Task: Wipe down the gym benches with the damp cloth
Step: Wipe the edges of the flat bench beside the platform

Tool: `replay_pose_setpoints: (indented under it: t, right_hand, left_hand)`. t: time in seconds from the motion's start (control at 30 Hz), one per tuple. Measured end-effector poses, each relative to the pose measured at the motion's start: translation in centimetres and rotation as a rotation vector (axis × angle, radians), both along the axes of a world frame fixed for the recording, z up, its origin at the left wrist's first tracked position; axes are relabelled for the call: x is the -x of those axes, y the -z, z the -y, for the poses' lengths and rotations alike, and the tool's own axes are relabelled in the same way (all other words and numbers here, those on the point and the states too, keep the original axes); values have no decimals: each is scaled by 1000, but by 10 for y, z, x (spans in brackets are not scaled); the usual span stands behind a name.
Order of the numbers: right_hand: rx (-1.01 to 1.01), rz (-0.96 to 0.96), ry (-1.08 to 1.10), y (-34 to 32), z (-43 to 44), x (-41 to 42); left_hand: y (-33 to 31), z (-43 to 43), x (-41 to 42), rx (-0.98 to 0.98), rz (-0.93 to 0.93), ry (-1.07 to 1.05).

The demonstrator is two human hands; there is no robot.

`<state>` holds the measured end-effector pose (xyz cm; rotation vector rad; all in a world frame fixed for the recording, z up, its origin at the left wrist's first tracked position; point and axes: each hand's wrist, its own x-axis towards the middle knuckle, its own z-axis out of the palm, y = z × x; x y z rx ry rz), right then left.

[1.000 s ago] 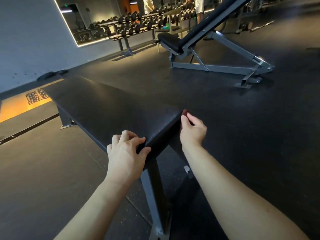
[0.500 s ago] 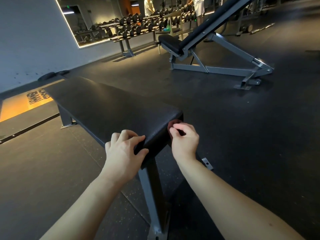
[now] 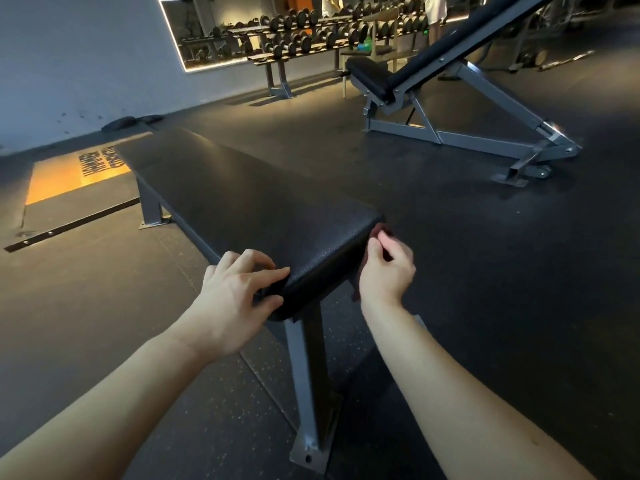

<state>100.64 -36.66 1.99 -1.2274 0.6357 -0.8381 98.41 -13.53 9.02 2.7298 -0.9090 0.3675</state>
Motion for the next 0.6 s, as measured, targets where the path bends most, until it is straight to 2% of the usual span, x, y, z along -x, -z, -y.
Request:
replay_pose_setpoints:
  t: [0.17,0.27,0.33,0.43,0.6]
  right_hand:
    - [170,2,-176,5,-45,39]
    - [229,26,-103,0,-32,30]
    - [173,-3,12,-10,-7,8]
    - [72,-55,12,-16,9,-5]
    - [167,-73,-72,-8,-31,24]
  left_hand:
    - [5,3,-2,57,19,-12]
    - [9,0,1,142,37,-9]
    - [11,-5,1,182,59,-29]
    - [16,-16,1,204,70,-30]
    - [23,-23,-2,251,64,13]
